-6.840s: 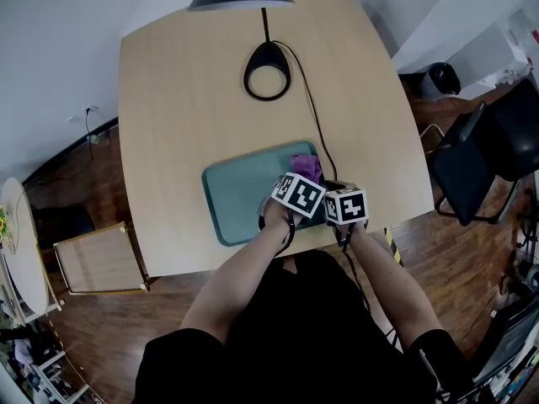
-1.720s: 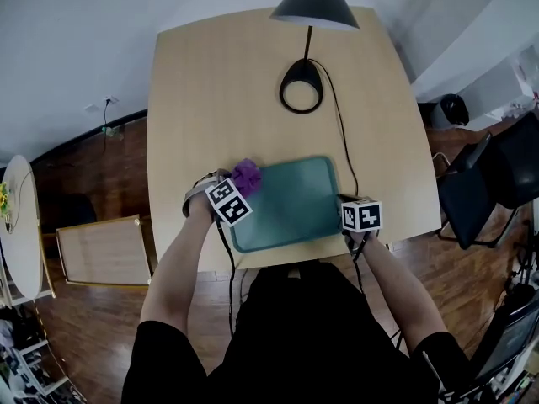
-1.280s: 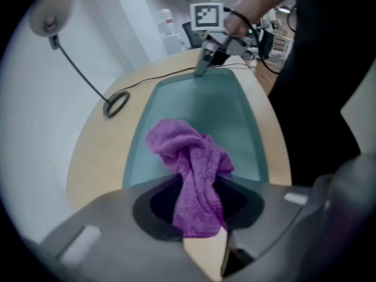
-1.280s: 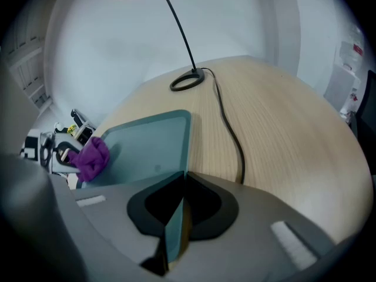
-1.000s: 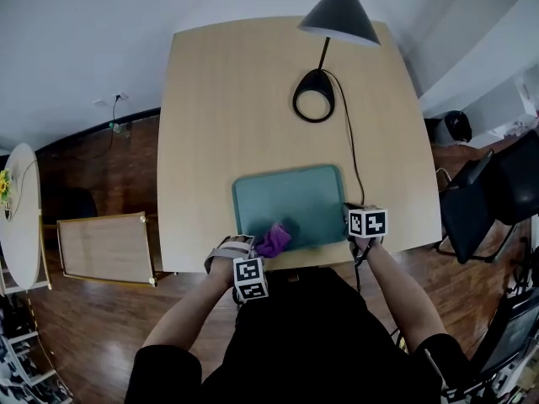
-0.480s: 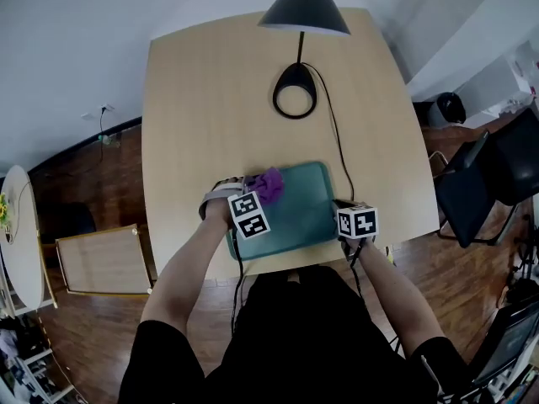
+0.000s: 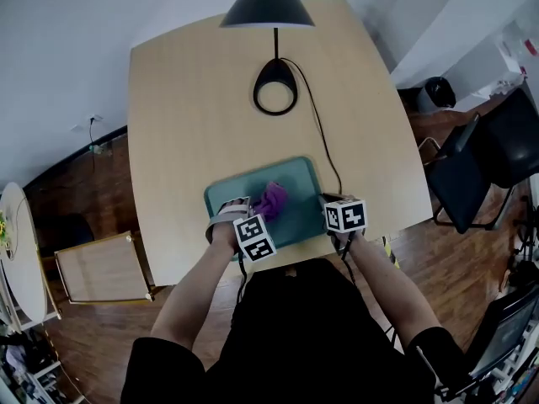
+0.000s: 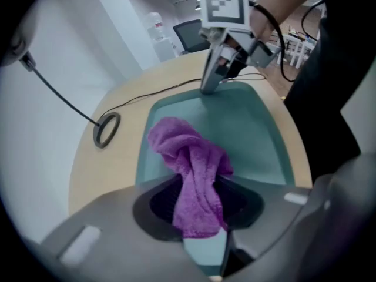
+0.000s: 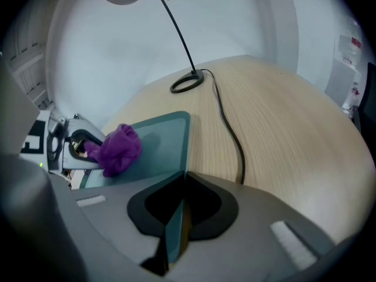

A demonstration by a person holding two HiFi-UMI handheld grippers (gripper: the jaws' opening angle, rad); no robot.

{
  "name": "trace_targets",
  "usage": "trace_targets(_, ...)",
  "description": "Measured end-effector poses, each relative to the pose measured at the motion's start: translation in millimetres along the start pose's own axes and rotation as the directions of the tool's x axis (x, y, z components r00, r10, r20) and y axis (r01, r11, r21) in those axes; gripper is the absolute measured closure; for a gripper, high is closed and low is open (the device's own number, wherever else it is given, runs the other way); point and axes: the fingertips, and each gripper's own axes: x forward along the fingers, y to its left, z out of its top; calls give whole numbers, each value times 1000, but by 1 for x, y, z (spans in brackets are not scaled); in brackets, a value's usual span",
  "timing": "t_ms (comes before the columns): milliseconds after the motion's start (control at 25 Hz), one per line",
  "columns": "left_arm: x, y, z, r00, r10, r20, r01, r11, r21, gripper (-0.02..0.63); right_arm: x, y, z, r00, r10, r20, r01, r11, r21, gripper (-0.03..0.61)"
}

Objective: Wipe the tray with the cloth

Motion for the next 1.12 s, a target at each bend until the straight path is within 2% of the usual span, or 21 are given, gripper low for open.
trace_targets(120,-8,-46,8,999,-49,14,48,998,30,457,-2,-2,-3,1000,-7,-13,7,1000,1,563)
trace_targets(200,-14,-74,14,994,-109,25,107,993,56,457,-4,-4,-6,1000,-16,-22,16,1000,0,563)
trace_targets(320,-19,-98,20,979,-194,55,192,981,34,457,-4,-3,-4,1000,-22,-20,22,1000,-1,561)
trace_targets(520,-15,-96,17,981,-189,51,189,982,8,457,-1,-1,-3,1000,-19,-24,19,1000,-3,562)
trace_targets(680,-9,-75,12,989,-146,23,145,989,34,457,-1,-2,-3,1000,-18,-20,18,1000,4,563)
trace_targets(920,9,0,8,997,-61,-40,62,997,39,457,-1,-1,-1,1000,-14,-12,14,1000,0,563)
trace_targets(1120,23,58,11,995,32,-94,-27,998,49,457,-1,2,0,1000,1,-5,-1,1000,0,563)
